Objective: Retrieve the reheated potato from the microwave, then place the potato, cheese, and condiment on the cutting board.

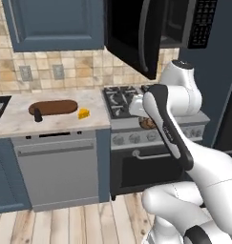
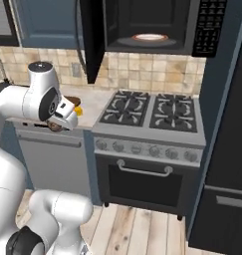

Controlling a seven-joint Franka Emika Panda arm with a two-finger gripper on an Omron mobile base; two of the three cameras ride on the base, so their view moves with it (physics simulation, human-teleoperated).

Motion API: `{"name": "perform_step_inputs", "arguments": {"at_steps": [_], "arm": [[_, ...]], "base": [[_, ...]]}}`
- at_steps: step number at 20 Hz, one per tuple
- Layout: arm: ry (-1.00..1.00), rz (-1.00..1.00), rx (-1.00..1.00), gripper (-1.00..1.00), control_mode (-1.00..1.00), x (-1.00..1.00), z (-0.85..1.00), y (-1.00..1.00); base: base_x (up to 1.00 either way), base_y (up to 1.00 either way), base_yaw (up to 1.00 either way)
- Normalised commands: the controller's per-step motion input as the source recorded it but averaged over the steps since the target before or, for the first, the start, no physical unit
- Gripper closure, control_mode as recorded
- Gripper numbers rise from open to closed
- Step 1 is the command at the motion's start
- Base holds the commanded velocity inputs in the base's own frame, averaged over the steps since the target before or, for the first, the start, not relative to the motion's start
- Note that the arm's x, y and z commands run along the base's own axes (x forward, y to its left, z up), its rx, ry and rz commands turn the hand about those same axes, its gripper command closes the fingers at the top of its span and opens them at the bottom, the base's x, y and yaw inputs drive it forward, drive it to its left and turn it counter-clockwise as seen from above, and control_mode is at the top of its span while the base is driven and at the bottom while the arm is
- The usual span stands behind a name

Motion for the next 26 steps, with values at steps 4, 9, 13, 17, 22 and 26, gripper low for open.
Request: {"name": "perform_step_inputs", "arguments": {"at_steps": [4, 9, 13, 17, 22, 26], "arm": [[0.00, 0.00, 0.00, 1.00, 1.00, 0.00, 0.00, 0.00], [0.00, 0.00, 0.00, 1.00, 1.00, 0.00, 0.00, 0.00], [0.00, 0.00, 0.00, 1.00, 1.00, 0.00, 0.00, 0.00], [0.00, 0.00, 0.00, 1.00, 1.00, 0.00, 0.00, 0.00], [0.00, 0.00, 0.00, 1.00, 1.00, 0.00, 0.00, 0.00], [0.00, 0.00, 0.00, 1.00, 1.00, 0.00, 0.00, 0.00]], "base": [[0.05, 0.82, 0.00], [0.32, 0.68, 0.00], [0.44, 0.62, 0.00], [0.60, 0.48, 0.00], [0.63, 0.32, 0.02], [0.65, 0.13, 0.05]]}}
